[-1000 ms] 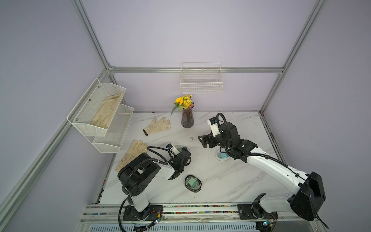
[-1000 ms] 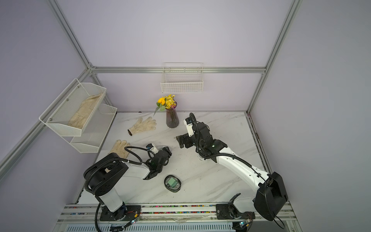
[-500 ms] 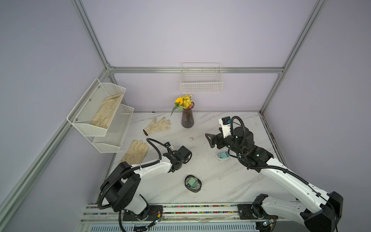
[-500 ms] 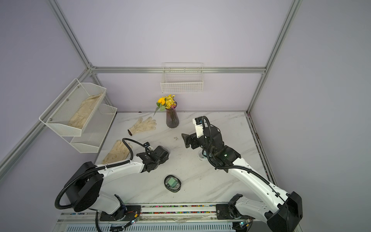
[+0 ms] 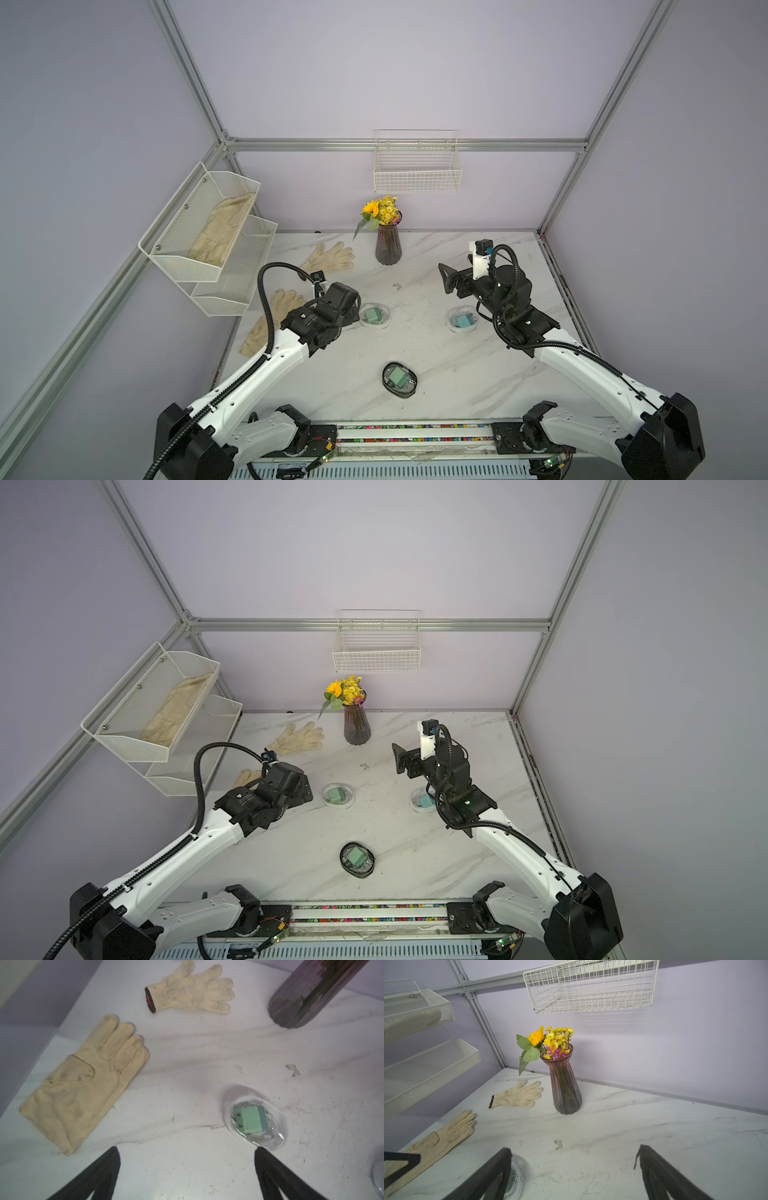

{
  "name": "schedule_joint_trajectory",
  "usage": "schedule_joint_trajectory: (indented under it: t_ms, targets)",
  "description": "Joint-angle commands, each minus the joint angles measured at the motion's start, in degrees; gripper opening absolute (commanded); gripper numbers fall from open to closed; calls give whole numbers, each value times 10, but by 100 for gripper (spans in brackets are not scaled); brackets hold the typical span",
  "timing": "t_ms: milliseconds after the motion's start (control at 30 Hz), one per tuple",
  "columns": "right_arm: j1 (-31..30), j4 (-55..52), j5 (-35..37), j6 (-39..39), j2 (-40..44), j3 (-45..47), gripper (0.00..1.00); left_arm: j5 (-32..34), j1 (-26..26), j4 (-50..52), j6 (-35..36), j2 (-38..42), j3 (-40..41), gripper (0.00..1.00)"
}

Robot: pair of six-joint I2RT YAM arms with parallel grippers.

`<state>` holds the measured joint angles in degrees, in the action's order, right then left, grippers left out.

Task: Pack away charging kits
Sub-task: Reset both arms

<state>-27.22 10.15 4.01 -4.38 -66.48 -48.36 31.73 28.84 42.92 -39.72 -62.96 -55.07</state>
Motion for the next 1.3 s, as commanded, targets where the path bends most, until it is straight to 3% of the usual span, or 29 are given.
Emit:
schedule_joint_trajectory:
  t_ms: [0,67,200,267,367,467,567,733,900,967,1067,1100,1167,1267]
  targets:
    - [30,45,-2,33,-61,-14,97,8,-37,-186,185,25,49,100]
    - [73,123,-7,-4,-53,26,97,7,-59,-264,250,23,85,100]
    - [177,246,-18,-37,-24,115,97,42,-123,-348,272,5,128,100]
    - [208,313,8,-26,-29,164,97,-1,-160,-445,297,14,192,100]
    - [223,363,11,24,-62,194,97,-13,-184,-499,309,-16,219,100]
    - [244,397,16,10,-103,203,97,-1,-191,-584,351,-58,252,100]
    - [275,454,3,3,-160,224,97,-33,-208,-679,357,-81,294,100]
    - [297,587,-38,-17,-236,257,97,-43,-223,-841,359,-115,359,100]
    - [304,646,-31,-28,-314,257,97,-89,-254,-915,373,-160,354,100]
    - [303,689,-67,-14,-356,254,97,-98,-254,-957,387,-217,348,100]
    - [303,645,-72,-6,-348,240,97,-92,-254,-1069,399,-288,368,100]
    - [303,669,-71,-9,-359,242,97,-91,-254,-1073,399,-292,364,100]
    - [303,629,-68,-6,-345,234,97,-103,-258,-959,382,-271,328,100]
    - [297,628,-56,-3,-348,232,97,-124,-269,-990,384,-279,336,100]
